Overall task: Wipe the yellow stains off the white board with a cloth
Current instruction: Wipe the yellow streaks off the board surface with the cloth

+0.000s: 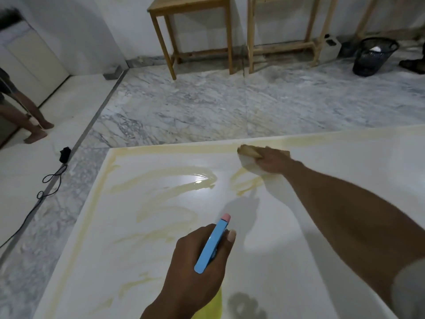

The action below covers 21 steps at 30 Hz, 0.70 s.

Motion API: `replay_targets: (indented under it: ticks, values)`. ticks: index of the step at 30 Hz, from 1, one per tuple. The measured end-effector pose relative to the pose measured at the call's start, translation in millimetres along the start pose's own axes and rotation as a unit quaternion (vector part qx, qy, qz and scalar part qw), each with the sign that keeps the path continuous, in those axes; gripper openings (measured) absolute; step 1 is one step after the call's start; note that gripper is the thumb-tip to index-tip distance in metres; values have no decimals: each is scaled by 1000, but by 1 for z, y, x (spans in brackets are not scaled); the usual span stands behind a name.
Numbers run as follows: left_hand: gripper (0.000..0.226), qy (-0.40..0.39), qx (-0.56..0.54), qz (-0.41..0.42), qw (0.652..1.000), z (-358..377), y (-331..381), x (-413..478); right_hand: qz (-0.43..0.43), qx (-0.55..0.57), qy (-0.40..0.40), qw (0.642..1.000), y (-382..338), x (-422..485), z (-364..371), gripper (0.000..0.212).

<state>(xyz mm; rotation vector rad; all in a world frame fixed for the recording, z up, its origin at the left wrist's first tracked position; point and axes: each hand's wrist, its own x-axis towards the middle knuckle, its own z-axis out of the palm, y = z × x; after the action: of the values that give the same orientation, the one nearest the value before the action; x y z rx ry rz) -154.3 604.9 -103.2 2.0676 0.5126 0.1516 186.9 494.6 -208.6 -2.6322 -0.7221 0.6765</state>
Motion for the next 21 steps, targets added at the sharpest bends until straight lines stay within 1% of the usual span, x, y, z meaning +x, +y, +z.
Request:
replay_targets:
  ticks: [1,2,3,5,7,9,11,13,15,21]
  values:
    - [58,0,1,-6,1000,-1,-3,1,-3,-56,11,998,2,1,24,56]
    - [60,0,2,-8,1000,-1,-5,1,-8,-103,44,994,6,-1,42,58]
    - [61,0,-1,-12,1000,-2,-8,0,-10,-124,67,990,7,-5,55,59]
    - [60,1,-4,-18,1000,-4,-15,-3,-16,-128,69,989,10,-13,69,59]
    - [50,-6,2,-24,1000,-8,-18,-13,-20,-142,67,987,10,-36,79,61]
    - [43,-12,6,-24,1000,-15,-20,-26,-22,-155,77,985,8,-68,92,69]
    - [40,-20,6,-19,1000,-24,-19,-47,-26,-150,68,986,2,-110,112,72]
    - [41,-21,10,-6,1000,-33,-21,-70,-23,-136,63,988,-4,-156,135,70]
    - [43,-24,23,10,999,-44,-23,-103,-15,-123,82,989,-12,-208,163,67]
    - [51,-40,20,17,999,-69,-39,-207,-7,-121,85,989,-51,-357,248,63]
